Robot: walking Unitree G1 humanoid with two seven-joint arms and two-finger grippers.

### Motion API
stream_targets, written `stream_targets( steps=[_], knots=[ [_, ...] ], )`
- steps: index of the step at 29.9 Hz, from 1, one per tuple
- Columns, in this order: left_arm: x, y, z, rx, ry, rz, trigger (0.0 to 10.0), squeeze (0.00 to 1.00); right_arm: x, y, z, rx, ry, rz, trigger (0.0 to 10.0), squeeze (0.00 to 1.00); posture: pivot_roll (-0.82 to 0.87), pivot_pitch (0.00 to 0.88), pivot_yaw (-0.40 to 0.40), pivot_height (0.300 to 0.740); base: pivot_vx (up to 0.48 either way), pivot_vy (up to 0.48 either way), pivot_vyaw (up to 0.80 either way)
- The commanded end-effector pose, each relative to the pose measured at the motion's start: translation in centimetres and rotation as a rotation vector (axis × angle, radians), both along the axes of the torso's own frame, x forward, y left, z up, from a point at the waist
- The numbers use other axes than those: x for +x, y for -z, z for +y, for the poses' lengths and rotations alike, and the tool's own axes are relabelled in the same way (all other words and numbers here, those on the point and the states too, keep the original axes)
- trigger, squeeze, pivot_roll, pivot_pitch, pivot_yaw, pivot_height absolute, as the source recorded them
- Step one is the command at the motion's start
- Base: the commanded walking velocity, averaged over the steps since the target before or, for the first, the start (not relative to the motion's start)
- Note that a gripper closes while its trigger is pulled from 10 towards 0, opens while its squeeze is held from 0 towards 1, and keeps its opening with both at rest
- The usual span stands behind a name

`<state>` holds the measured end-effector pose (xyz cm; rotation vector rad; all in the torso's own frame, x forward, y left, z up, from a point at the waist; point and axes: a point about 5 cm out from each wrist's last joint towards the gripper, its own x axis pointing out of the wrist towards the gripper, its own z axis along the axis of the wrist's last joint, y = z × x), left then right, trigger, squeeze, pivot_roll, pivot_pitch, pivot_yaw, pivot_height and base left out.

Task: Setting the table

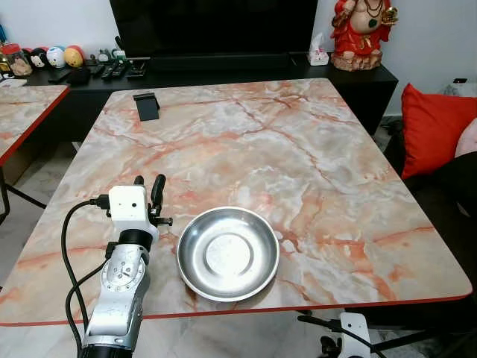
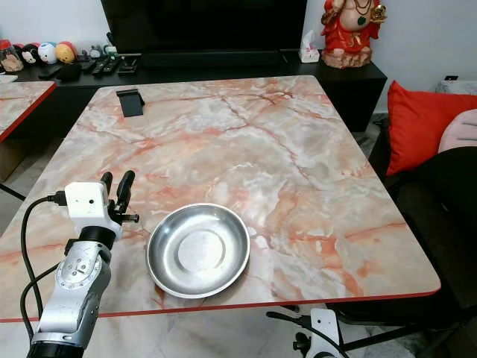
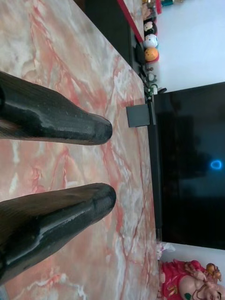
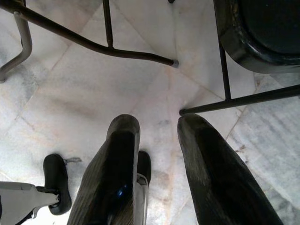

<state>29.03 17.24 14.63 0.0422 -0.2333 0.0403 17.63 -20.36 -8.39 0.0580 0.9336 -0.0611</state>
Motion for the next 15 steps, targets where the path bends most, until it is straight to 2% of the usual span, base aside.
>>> stream_targets(
  steps=[1,10,15],
  knots=[
    [0.11,-0.02,0.13,0.012,-0.005,-0.003,10.0,0.00,0.26,-0.10,0.11,-0.009,-0.015,-0.005,10.0,0.00,-0.06,0.000,0.035,0.740,0.000,0.247,0.59],
    [0.18,-0.12,0.12,0.013,-0.004,-0.006,10.0,0.00,0.32,-0.13,0.15,-0.008,-0.010,-0.009,10.0,0.00,-0.06,0.000,0.039,0.740,0.000,0.248,0.49],
    [0.23,-0.20,0.11,0.013,-0.003,-0.009,10.0,0.00,0.31,-0.11,0.19,0.002,0.003,-0.009,10.0,0.00,-0.06,0.000,0.040,0.740,0.000,0.255,0.00]
  ],
)
